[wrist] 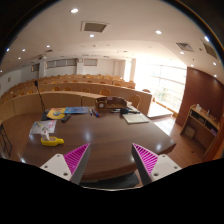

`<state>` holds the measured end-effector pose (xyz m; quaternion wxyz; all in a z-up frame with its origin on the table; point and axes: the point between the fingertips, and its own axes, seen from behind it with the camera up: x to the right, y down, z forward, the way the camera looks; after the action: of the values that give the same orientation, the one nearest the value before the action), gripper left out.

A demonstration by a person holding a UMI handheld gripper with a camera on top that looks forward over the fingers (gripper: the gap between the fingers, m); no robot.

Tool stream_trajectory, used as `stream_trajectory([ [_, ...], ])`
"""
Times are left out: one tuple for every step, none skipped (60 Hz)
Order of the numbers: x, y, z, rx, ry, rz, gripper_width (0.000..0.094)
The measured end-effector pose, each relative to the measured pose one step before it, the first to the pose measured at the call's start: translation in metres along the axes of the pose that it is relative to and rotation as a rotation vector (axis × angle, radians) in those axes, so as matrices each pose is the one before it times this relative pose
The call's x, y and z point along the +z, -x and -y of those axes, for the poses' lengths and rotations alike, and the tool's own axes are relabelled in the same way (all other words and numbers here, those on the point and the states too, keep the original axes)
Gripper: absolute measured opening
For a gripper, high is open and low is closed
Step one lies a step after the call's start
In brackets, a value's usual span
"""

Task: Unplug charger

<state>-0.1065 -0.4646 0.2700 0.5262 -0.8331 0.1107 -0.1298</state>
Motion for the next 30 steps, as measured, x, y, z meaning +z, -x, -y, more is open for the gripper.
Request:
stream_trajectory([
  [-0.00390, 0.00980, -0.00443, 0.0030, 0.00179, 0.00004, 0.0851],
  [0.00012, 0.00017, -0.00135, 0.0012, 0.00171, 0.00108, 0.0850],
  [0.00027, 0.00014, -0.00159, 0.0012, 0.00147, 0.00114, 0.0850],
  [0.00020, -0.00006, -0.00164, 0.0014, 0.00133, 0.00050, 0.0849],
  [0.00043, -0.00050, -0.00190, 0.0021, 0.00138, -0.00035, 0.0848],
  [0.00088, -0.00055, -0.00216, 0.0023, 0.00157, -0.00069, 0.0848],
  [0.00065, -0.00066, -0.00211, 0.0020, 0.00201, -0.00134, 0.0849],
  [0.00083, -0.00063, -0.00276, 0.0021, 0.00294, -0.00177, 0.0849],
  [0.00075, -0.00042, -0.00293, 0.0017, 0.00378, -0.00183, 0.0850],
  [0.00106, -0.00053, -0.00363, 0.0010, 0.00416, -0.00185, 0.0850],
  [0.00033, -0.00015, -0.00371, 0.0003, 0.00474, -0.00108, 0.0851],
  [0.00115, -0.00197, -0.00183, -0.0011, 0.00506, -0.00264, 0.0852],
  [0.00127, -0.00038, -0.00492, 0.0000, 0.00464, -0.00098, 0.0854],
  [0.00141, -0.00021, -0.00443, 0.0007, 0.00569, -0.00101, 0.0853],
  [0.00108, -0.00023, -0.00486, 0.0003, 0.00598, -0.00038, 0.0854],
  [0.00122, 0.00046, -0.00485, 0.0000, 0.00599, 0.00069, 0.0856],
  [0.00154, 0.00107, -0.00513, 0.0001, 0.00638, 0.00132, 0.0856],
  [0.00199, 0.00097, -0.00466, -0.0002, 0.00617, 0.00091, 0.0853],
  [0.00176, 0.00131, -0.00489, -0.0004, 0.00665, 0.00156, 0.0854],
  [0.00161, 0.00199, -0.00528, -0.0007, 0.00636, 0.00216, 0.0858],
  [0.00161, 0.00278, -0.00519, -0.0016, 0.00590, 0.00334, 0.0864],
  [0.00187, 0.00307, -0.00507, -0.0023, 0.00610, 0.00442, 0.0857],
  [0.00163, 0.00356, -0.00520, -0.0032, 0.00677, 0.00429, 0.0853],
  [0.00149, 0.00430, -0.00579, -0.0041, 0.00732, 0.00581, 0.0847],
  [0.00146, 0.00441, -0.00538, -0.0047, 0.00715, 0.00582, 0.0847],
  [0.00210, 0.00598, -0.00557, -0.0050, 0.00639, 0.00740, 0.0848],
  [0.00183, 0.00630, -0.00493, -0.0049, 0.00602, 0.00914, 0.0851],
  [0.00249, 0.00701, -0.00459, -0.0048, 0.00569, 0.01052, 0.0845],
  [0.00239, 0.00776, -0.00428, -0.0048, 0.00561, 0.01132, 0.0846],
  [0.00211, 0.00852, -0.00432, -0.0049, 0.00590, 0.01284, 0.0846],
])
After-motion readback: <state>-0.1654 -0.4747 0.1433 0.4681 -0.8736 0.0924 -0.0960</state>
